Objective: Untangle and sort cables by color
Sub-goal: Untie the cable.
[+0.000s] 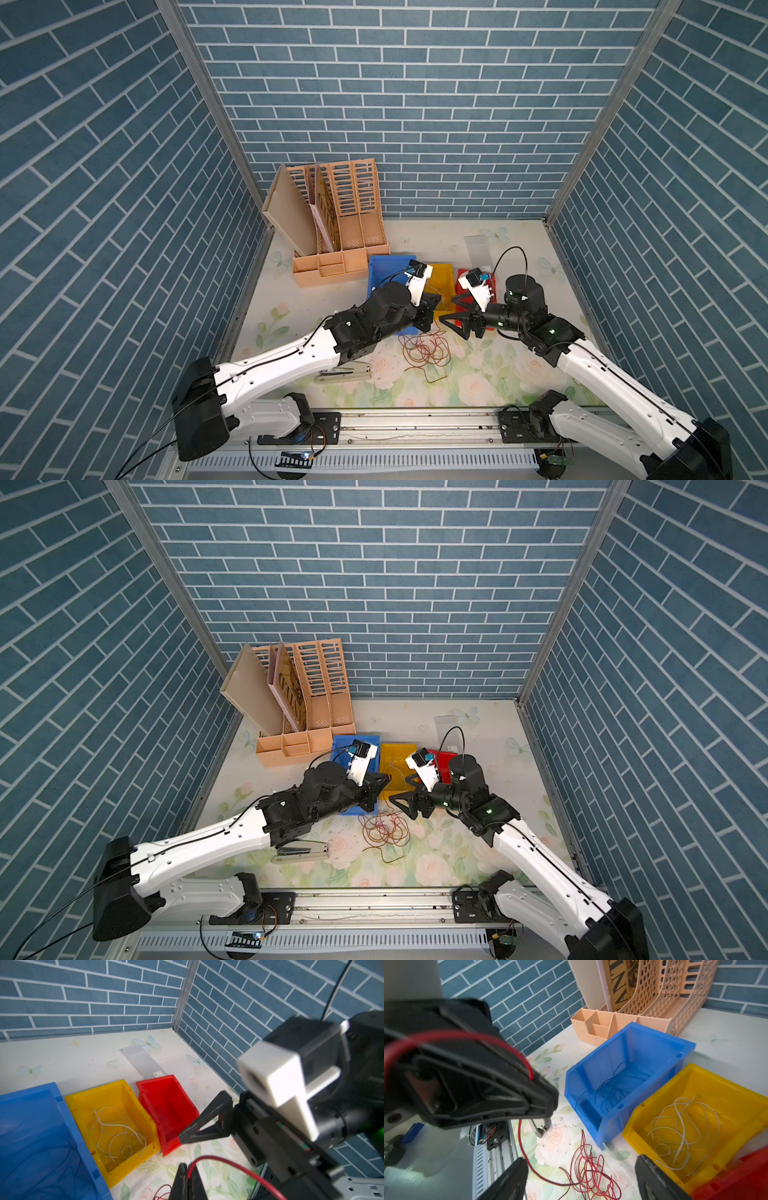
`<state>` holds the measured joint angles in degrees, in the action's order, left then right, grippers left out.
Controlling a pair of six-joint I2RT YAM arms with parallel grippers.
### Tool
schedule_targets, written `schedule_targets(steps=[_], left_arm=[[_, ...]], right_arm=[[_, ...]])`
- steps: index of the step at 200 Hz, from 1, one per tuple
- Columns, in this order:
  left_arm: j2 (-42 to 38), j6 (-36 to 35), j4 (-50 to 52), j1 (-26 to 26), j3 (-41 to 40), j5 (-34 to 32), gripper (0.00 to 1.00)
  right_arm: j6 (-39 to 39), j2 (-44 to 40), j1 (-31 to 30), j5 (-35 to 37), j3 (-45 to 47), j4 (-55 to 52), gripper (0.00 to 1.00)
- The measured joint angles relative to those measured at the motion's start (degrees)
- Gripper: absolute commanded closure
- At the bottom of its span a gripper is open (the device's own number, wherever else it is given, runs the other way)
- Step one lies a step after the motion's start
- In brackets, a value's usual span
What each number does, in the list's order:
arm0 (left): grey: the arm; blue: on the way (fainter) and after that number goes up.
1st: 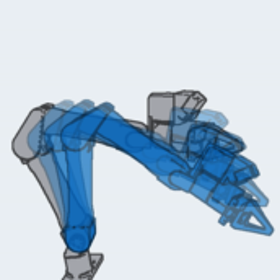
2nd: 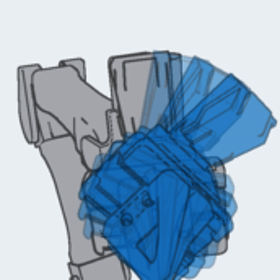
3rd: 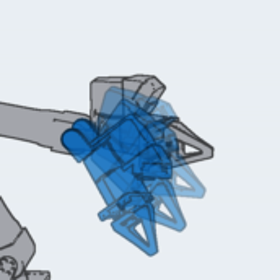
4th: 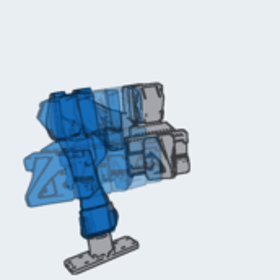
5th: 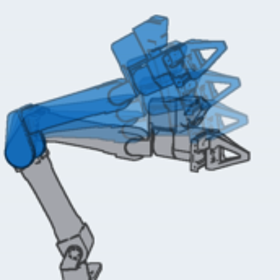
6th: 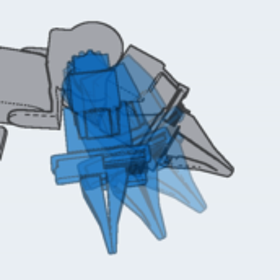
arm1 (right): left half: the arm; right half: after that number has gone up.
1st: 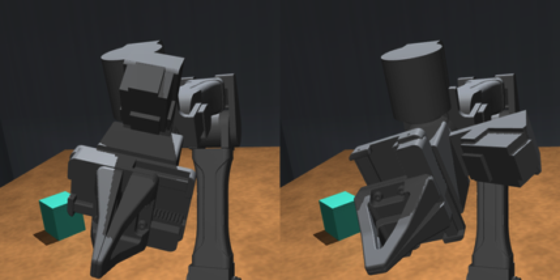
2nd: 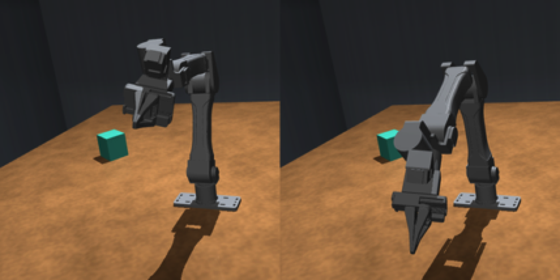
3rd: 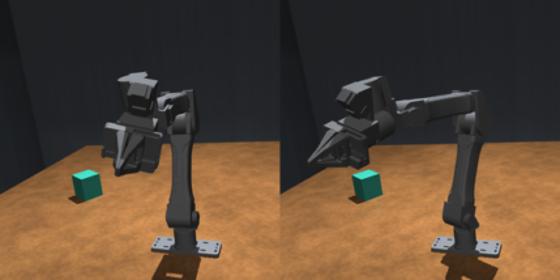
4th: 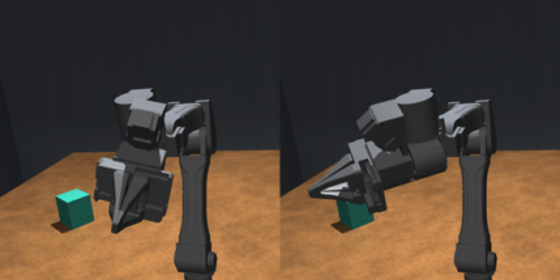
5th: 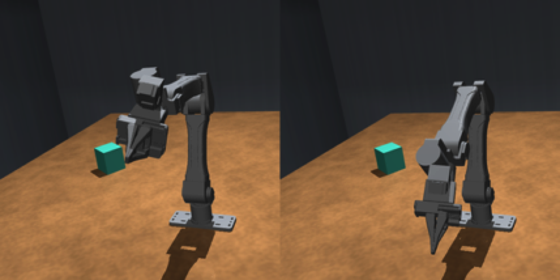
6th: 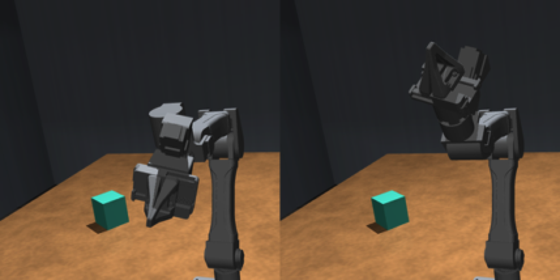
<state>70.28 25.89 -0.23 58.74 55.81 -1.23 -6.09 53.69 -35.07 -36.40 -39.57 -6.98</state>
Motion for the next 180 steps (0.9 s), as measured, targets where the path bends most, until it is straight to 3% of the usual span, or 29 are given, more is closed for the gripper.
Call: schedule_targets(steps=[57, 112, 180], left_arm=[[1.7, -1.0, 3.2, 0.0, 6.1, 1.4, 1.00], [1.7, -1.3, 8.0, -0.8, 10.9, 0.2, 1.00], [0.2, -1.3, 8.0, -0.7, 21.4, 1.8, 1.00]], right_arm=[[1.9, 4.0, -4.7, -0.3, 0.4, 6.7, 0.26], [1.4, 5.6, -4.9, 1.8, 4.5, 14.8, 0.42], [0.1, 9.1, -5.0, 4.9, 9.0, 17.2, 0.60]])
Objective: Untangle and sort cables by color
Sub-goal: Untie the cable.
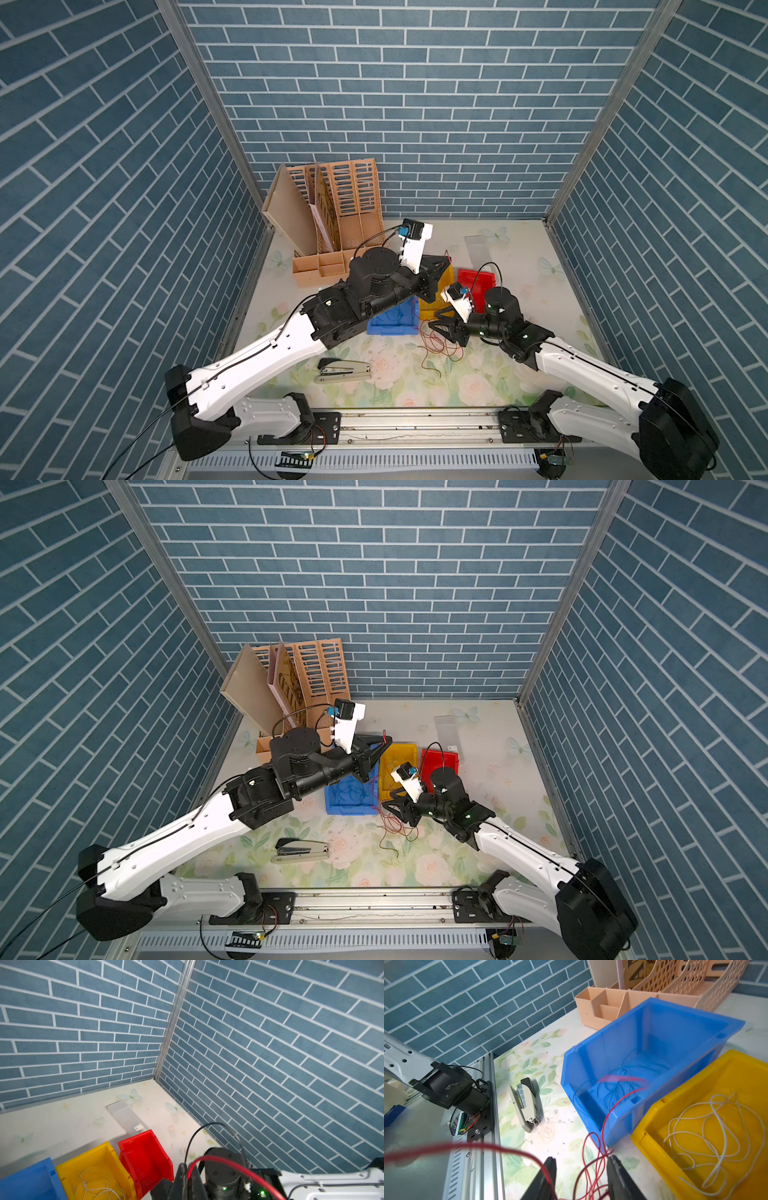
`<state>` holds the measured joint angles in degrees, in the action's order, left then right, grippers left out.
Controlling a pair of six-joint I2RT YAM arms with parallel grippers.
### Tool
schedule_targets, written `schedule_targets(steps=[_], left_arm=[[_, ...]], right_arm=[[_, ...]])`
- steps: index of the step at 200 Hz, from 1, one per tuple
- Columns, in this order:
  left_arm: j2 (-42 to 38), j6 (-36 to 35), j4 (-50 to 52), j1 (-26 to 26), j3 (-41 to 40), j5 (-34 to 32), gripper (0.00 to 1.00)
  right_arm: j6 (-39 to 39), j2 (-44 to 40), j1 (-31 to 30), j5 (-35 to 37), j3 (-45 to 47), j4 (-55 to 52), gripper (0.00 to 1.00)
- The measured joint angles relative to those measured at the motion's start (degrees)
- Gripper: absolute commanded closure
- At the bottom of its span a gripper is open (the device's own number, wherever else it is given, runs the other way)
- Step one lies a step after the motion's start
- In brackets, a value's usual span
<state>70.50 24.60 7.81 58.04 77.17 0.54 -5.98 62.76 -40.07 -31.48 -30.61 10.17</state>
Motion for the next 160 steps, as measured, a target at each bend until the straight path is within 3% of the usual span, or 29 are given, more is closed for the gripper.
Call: schedule_targets(steps=[44, 108, 140, 160], left_arm=[[0.0, -0.1, 1.0, 0.0, 4.3, 0.7, 1.00], [0.3, -2.4, 5.1, -0.6, 17.7, -0.5, 1.00], [0.3, -2.8, 5.4, -0.8, 20.0, -0.7, 1.00], [0.4, -2.8, 5.8, -0.8, 19.7, -0.8, 1.00]], right_arm=[[0.0, 1.2, 0.0, 2.4, 1.8, 1.2, 0.62], [0.0, 1.7, 0.0, 5.4, 5.7, 1.1, 0.60], [-0.9, 0.5, 0.0, 6.1, 5.7, 0.2, 0.43], [-1.7, -4.8, 0.0, 6.7, 5.7, -2.6, 0.33]])
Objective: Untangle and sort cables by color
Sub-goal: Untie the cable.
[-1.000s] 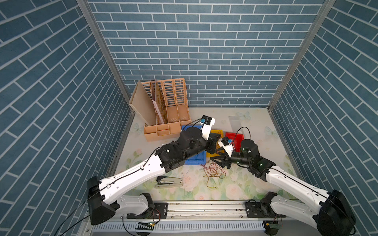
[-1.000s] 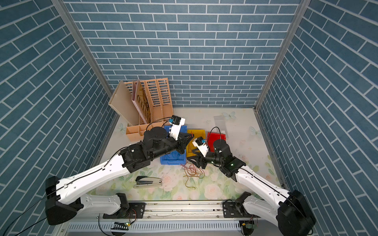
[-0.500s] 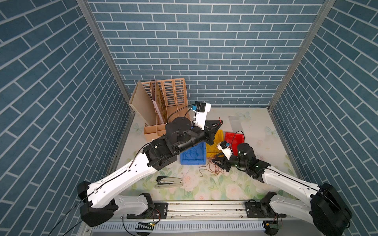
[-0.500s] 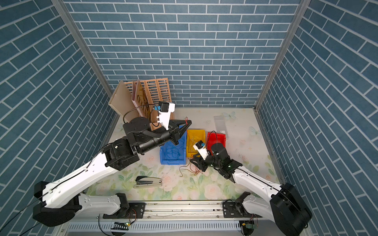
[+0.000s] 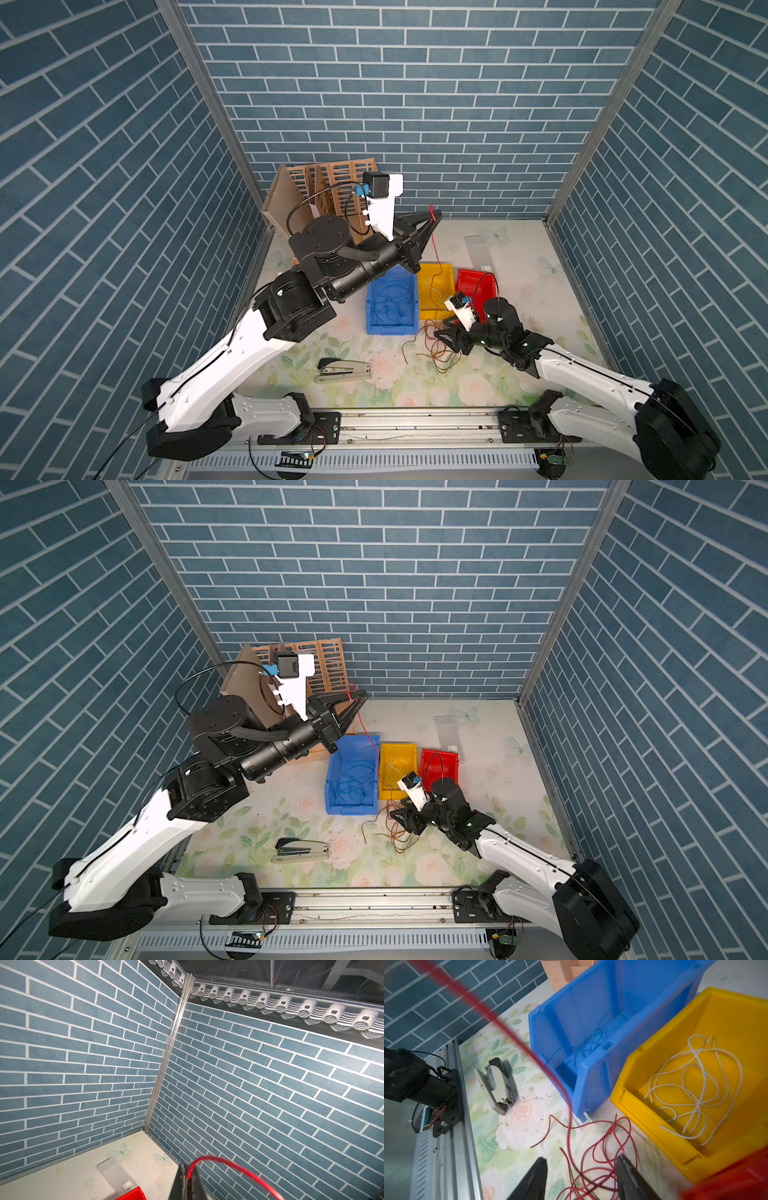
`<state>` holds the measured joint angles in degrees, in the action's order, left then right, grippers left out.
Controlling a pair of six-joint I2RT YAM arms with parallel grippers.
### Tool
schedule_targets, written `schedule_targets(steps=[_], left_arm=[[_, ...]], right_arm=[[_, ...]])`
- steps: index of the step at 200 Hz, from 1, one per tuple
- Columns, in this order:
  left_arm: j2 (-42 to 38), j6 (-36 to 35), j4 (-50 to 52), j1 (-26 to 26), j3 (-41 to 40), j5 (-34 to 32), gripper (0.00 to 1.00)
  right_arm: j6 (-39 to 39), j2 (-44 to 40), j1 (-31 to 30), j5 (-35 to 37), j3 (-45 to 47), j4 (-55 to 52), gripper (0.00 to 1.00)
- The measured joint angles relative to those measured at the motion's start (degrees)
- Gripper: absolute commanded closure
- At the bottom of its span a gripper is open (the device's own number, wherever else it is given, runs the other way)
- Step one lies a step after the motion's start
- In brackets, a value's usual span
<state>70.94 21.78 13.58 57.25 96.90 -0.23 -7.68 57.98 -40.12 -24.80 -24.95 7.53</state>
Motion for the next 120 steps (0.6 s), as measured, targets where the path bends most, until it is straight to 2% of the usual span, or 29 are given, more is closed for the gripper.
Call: schedule_targets(steps=[24, 51, 82, 120], left_arm=[[0.0, 0.0, 0.0, 0.0, -1.5, -0.1, 1.00], [0.0, 0.0, -0.1, -0.1, -3.3, -0.1, 1.00], [0.0, 0.0, -0.3, -0.2, -3.4, 0.1, 1.00], [0.1, 0.1, -0.2, -0.3, -3.3, 0.3, 1.00]], right_arm=[[-0.3, -9.3, 0.0, 0.5, -1.5, -3.2, 0.21], [-0.4, -14.8, 0.0, 0.4, -6.1, -4.6, 0.17], [0.7, -13.1, 0.0, -1.8, -9.8, -3.9, 0.16], [3.2, -5.8, 0.0, -2.8, -9.8, -1.5, 0.16]])
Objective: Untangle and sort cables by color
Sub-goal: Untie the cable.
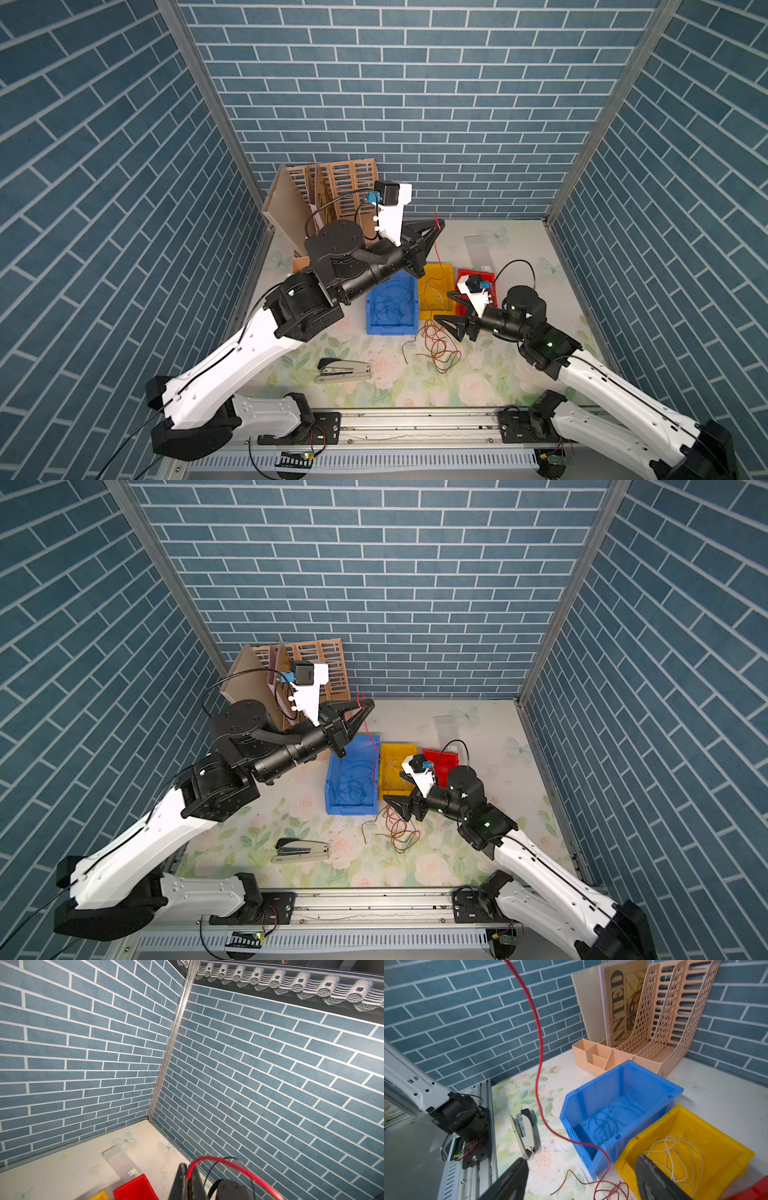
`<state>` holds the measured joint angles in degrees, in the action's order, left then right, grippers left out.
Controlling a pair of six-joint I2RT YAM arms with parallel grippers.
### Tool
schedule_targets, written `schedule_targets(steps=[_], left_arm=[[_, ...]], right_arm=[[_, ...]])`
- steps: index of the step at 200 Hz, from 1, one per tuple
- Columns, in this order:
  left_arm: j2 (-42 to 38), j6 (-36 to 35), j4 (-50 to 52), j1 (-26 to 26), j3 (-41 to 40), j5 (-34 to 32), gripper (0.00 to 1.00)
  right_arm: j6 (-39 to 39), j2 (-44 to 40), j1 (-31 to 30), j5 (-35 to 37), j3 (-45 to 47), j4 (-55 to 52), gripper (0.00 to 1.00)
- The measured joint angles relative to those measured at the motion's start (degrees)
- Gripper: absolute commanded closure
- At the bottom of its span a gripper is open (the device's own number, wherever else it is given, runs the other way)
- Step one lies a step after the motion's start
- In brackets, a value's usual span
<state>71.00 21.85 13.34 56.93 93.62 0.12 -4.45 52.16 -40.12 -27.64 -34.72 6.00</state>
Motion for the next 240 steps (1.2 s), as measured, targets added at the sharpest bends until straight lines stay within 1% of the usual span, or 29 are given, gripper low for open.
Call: schedule_targets(steps=[25, 38, 64, 107, 118, 135, 159, 168, 191, 222, 240], left_arm=[[0.0, 0.0, 0.0, 0.0, 0.2, 0.2, 1.00], [0.0, 0.2, 0.1, 0.0, 0.3, 0.4, 1.00], [-0.2, 0.5, 0.1, 0.0, 0.4, 0.6, 1.00], [-1.9, 0.9, 0.9, 0.0, 0.4, 0.5, 1.00], [-2.6, 0.9, 1.3, 0.0, 0.4, 0.3, 1.00], [-3.7, 0.9, 1.6, 0.0, 0.3, -0.2, 1.00], [-5.4, 0.9, 2.1, 0.0, 0.0, -0.9, 1.00], [-6.1, 0.9, 2.2, -0.1, -0.6, -1.1, 1.00], [-8.4, 1.2, 2.2, -0.1, -3.3, -2.2, 1.00], [-12.7, 2.0, 2.3, -0.1, -9.6, -3.9, 1.00], [-15.5, 2.4, 2.2, -0.1, -13.6, -5.1, 0.96]], right_arm=[[0.9, 4.8, 0.0, -0.2, 0.1, 3.1, 0.18], [1.6, 7.2, 0.0, 0.0, 0.1, 4.8, 0.22], [2.2, 11.7, 0.0, 1.3, 0.1, 8.0, 0.26], [2.3, 18.6, 0.0, 1.9, -0.3, 15.9, 0.31], [2.3, 20.0, 0.0, 1.9, -0.7, 17.2, 0.34], [2.2, 21.4, 0.0, 2.0, -2.1, 18.1, 0.48], [2.0, 21.6, 0.0, 2.1, -3.9, 19.4, 0.89], [1.9, 21.6, 0.0, 2.2, -4.3, 19.6, 1.00], [1.8, 20.4, 0.0, 2.9, -4.7, 19.5, 1.00], [1.7, 16.5, 0.0, 4.2, -5.7, 17.0, 1.00], [0.9, 13.5, 0.0, 5.3, -8.2, 14.4, 1.00]])
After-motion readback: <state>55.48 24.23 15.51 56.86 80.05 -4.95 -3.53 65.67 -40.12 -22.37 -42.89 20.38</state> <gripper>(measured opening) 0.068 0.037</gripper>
